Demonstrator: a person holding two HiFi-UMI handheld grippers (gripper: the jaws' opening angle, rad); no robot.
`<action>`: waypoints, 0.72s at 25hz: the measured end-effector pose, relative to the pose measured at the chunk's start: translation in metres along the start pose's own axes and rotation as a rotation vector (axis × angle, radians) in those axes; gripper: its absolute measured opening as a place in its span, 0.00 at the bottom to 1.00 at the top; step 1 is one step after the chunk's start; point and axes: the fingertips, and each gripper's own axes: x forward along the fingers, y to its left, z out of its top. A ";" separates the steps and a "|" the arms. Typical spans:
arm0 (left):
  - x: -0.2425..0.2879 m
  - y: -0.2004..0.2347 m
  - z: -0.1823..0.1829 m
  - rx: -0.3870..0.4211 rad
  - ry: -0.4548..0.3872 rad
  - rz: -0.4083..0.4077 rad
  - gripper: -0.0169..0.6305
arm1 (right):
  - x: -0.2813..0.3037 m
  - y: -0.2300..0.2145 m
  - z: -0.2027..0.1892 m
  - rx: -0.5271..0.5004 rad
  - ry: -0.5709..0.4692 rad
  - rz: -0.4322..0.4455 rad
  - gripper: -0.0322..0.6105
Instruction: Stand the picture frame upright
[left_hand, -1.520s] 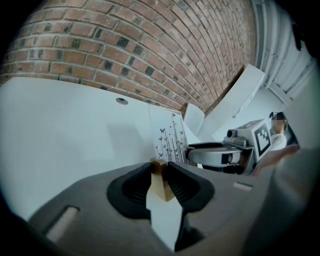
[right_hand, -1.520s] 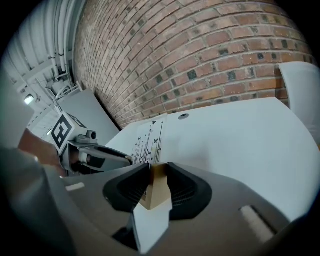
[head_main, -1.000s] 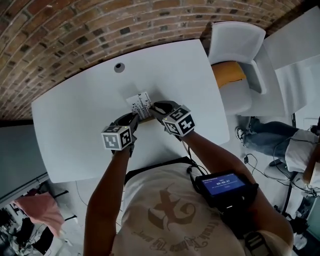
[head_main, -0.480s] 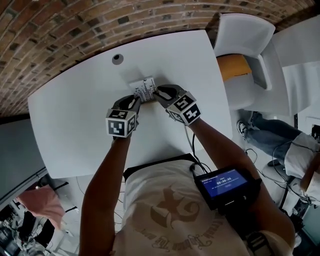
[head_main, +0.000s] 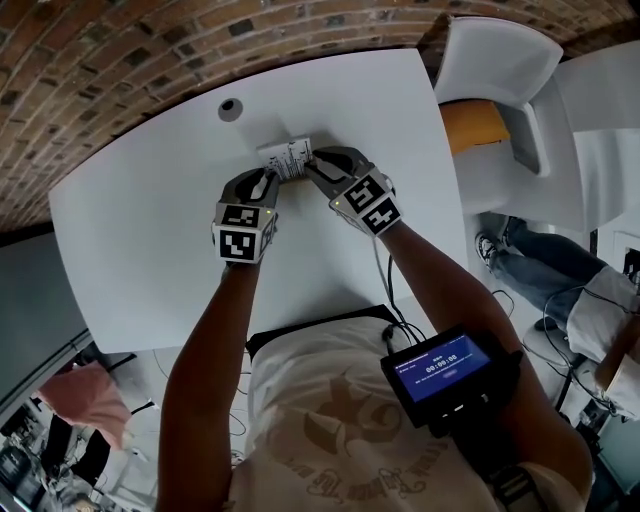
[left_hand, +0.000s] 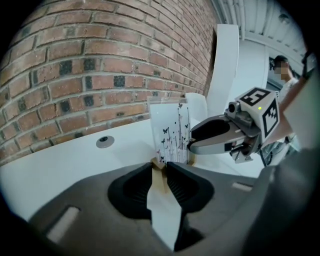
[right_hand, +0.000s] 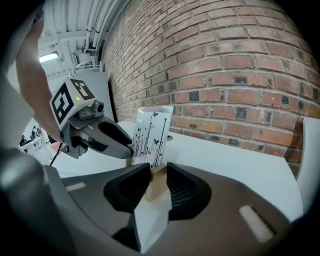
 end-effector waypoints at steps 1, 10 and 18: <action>0.001 0.001 0.000 0.007 0.001 0.005 0.17 | 0.001 -0.001 0.001 -0.010 -0.002 -0.006 0.23; 0.009 -0.001 -0.005 0.037 0.013 0.021 0.18 | 0.002 -0.002 -0.005 -0.114 0.003 -0.034 0.23; 0.008 -0.005 -0.007 0.063 0.008 0.022 0.18 | -0.001 0.001 -0.012 -0.119 0.008 -0.053 0.24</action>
